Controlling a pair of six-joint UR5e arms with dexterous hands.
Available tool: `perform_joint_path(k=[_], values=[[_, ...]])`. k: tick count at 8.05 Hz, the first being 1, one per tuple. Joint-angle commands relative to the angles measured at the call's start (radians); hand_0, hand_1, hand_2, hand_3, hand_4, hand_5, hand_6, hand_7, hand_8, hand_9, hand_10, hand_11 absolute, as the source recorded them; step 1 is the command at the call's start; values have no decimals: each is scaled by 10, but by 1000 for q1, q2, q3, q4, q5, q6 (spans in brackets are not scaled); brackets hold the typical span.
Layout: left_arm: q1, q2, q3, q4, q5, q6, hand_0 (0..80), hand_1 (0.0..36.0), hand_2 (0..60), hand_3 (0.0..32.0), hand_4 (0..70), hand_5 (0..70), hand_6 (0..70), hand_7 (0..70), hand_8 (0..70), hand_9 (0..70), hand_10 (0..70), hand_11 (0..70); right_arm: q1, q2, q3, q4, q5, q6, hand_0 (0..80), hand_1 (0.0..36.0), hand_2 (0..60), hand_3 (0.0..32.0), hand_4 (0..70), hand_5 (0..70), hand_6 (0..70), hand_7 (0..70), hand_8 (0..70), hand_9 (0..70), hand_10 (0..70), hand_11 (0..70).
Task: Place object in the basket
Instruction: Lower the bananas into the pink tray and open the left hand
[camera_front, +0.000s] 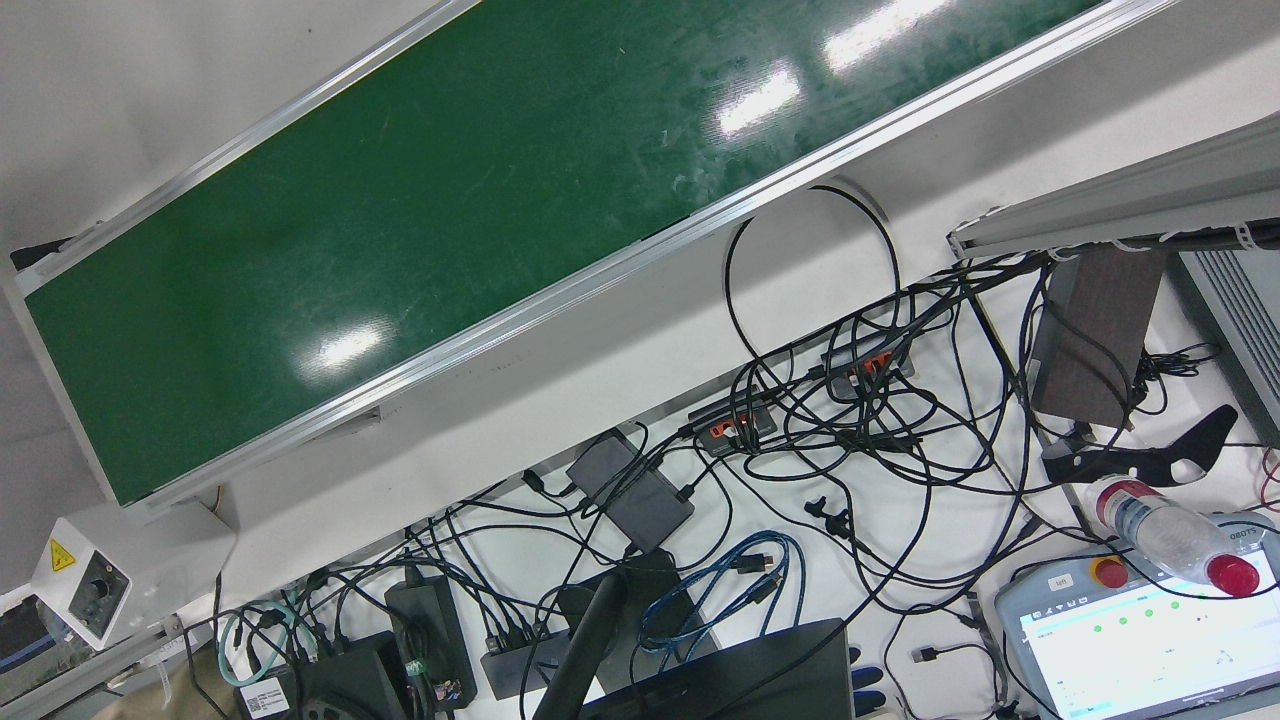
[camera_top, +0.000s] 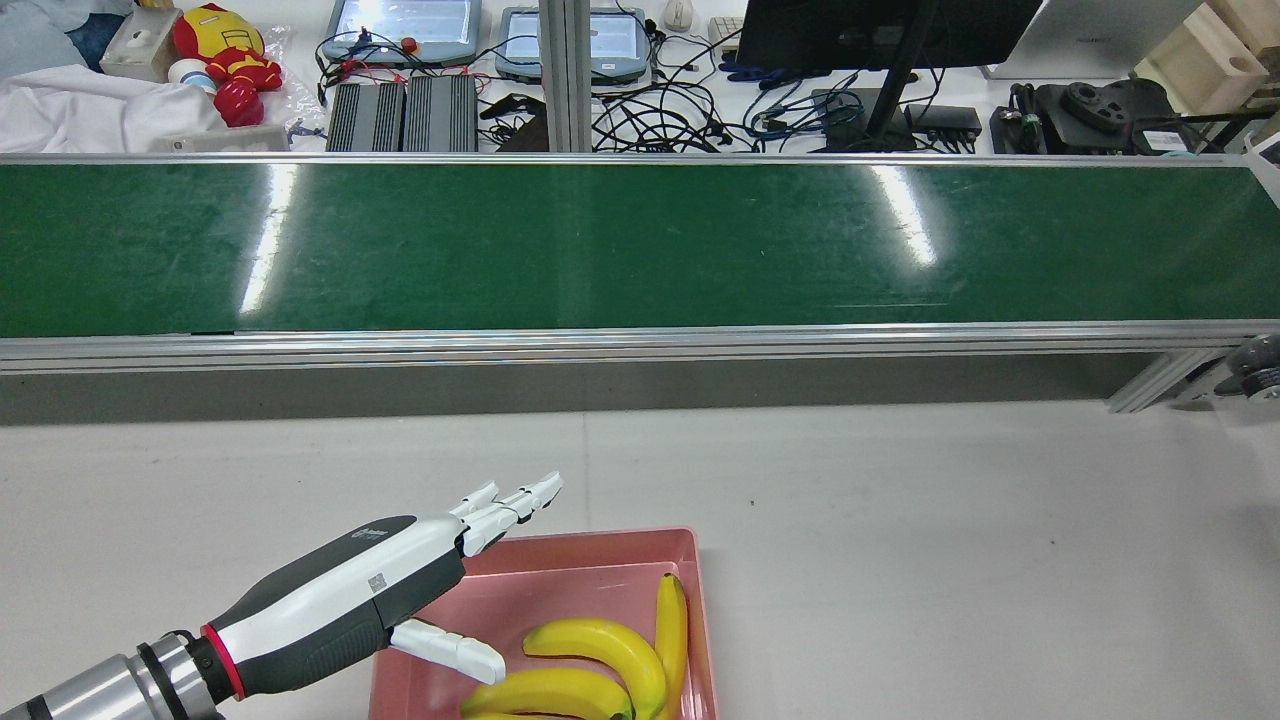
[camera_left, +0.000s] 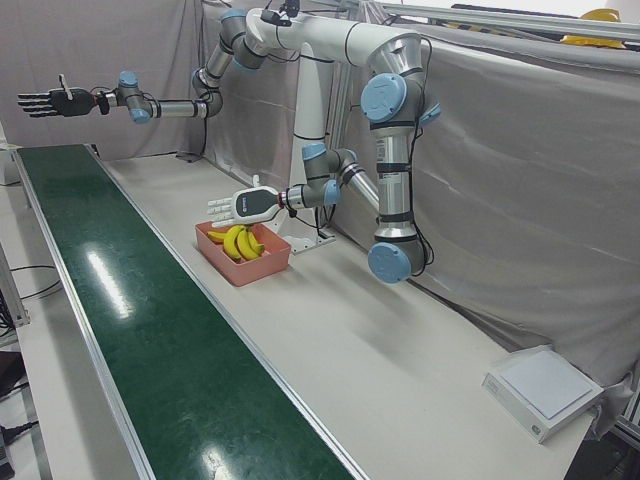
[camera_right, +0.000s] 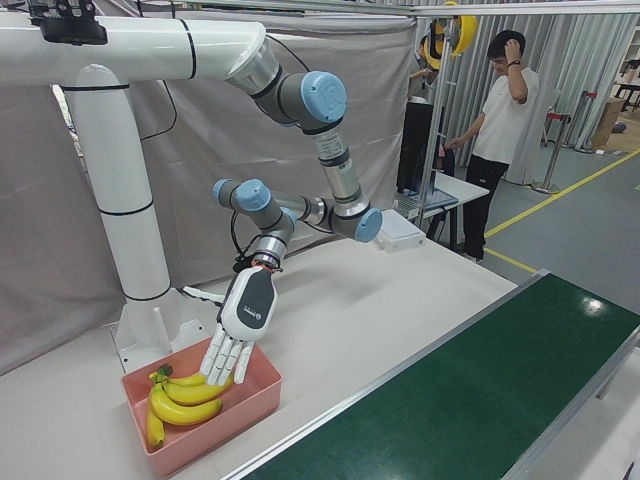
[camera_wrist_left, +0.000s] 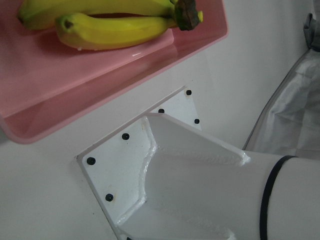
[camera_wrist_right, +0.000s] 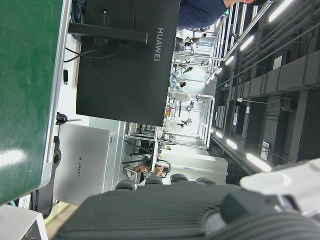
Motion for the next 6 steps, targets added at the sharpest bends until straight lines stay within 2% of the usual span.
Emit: perform_joint_path(k=[1,2,3,4,5,6], values=[[-10,6,-48,26,4,-9,15,0,0,216,0,0,0,49,77,66,0,0,-1,0,2,0,0,0,0,0,0,0,0,0,0,0,0,0,0,0],[-16,6,-78,26,16,-32,3,0,0,212,0,0,0,51,78,67,0,0,0,0,2,0,0,0,0,0,0,0,0,0,0,0,0,0,0,0],[-22,37,-138,38,29,-68,62,0,0,196,0,0,0,48,69,62,0,0,-1,0,2,0,0,0,0,0,0,0,0,0,0,0,0,0,0,0],[-54,87,-182,34,29,-117,59,0,0,192,0,0,0,53,72,68,0,0,0,0,2,0,0,0,0,0,0,0,0,0,0,0,0,0,0,0],[-116,144,-219,9,29,-186,86,0,0,160,0,14,0,60,74,80,4,6,-1,0,0,0,0,0,0,0,0,0,0,0,0,0,0,0,0,0],[-178,211,-255,-40,29,-251,152,0,0,156,0,24,0,58,73,80,8,14,0,0,0,0,0,0,0,0,0,0,0,0,0,0,0,0,0,0]])
